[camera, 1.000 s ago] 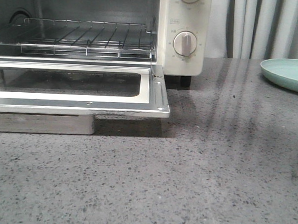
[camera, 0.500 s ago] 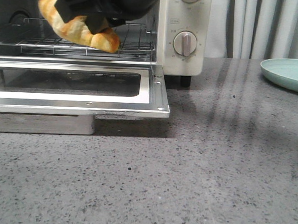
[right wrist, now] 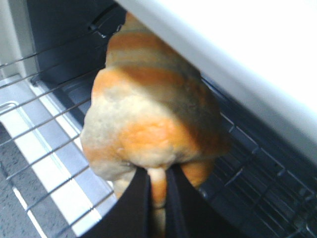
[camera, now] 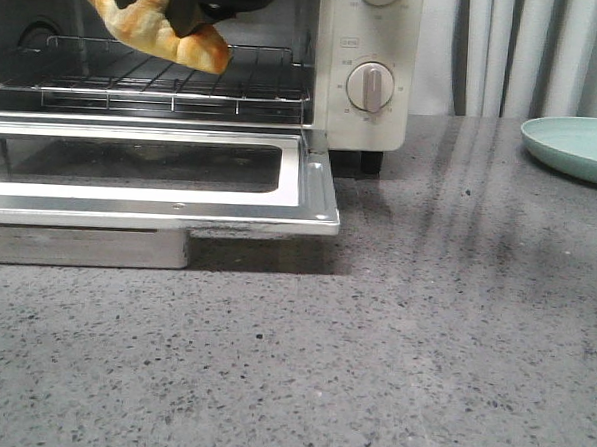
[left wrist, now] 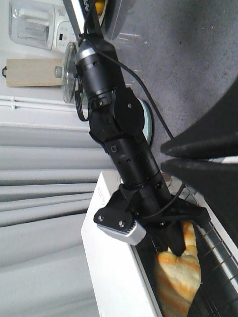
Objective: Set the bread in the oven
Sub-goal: 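Lower the croissant onto the wire rack and open the right gripper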
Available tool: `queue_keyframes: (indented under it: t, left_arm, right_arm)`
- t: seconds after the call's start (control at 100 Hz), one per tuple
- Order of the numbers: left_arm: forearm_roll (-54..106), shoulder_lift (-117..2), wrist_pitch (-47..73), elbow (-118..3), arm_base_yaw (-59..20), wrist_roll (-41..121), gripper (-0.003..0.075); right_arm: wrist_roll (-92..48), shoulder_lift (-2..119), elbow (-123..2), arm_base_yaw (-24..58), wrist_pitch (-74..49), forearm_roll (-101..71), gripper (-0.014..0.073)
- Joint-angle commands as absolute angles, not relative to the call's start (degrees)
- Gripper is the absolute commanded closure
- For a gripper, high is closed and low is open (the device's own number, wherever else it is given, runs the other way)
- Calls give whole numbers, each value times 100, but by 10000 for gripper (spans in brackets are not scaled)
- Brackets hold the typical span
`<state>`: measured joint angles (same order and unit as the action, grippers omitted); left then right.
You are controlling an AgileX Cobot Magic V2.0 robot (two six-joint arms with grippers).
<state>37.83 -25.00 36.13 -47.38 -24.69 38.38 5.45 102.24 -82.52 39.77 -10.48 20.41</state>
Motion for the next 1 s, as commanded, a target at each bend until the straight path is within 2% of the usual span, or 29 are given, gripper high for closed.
queue_keyframes:
  t: [0.0, 0.19, 0.26, 0.3, 0.43, 0.47, 0.52, 0.91, 0.99]
  left_arm:
    - [3993, -2614, 3299, -4903, -2570, 3784, 741]
    - [3993, -2614, 3299, -4903, -2580, 3784, 741]
    - [3993, -2614, 3299, -4903, -2580, 3784, 741]
    - [3993, -2614, 3299, -4903, -2580, 3784, 741]
    - [3983, -2614, 3299, -4903, -2580, 3784, 741]
    - [3983, -2614, 3299, -4903, -2580, 3784, 741]
    - [3983, -2614, 3299, -4903, -2580, 3784, 741]
    - [3619, -2614, 3071, -4903, -2569, 3784, 742]
    - [3419, -2614, 3058, -4903, -2569, 3784, 742]
  right_arm:
    - [516, 10096, -8635, 3908, -825, 2068, 662]
    - [516, 10325, -8744, 3908, -793, 2012, 655]
    - [516, 10378, -8744, 3908, -804, 1962, 583]
    - [516, 10405, -8744, 3908, -817, 1908, 491]
    - [516, 10405, -8744, 3908, -825, 1739, 90]
    - [516, 10405, -8744, 3908, -830, 1716, -1]
    - [516, 10405, -8744, 3908, -857, 1703, -66]
    - [516, 9700, -8732, 4413, -1833, 1415, -69]
    - [516, 9474, -8705, 4646, -2202, 1415, -35]
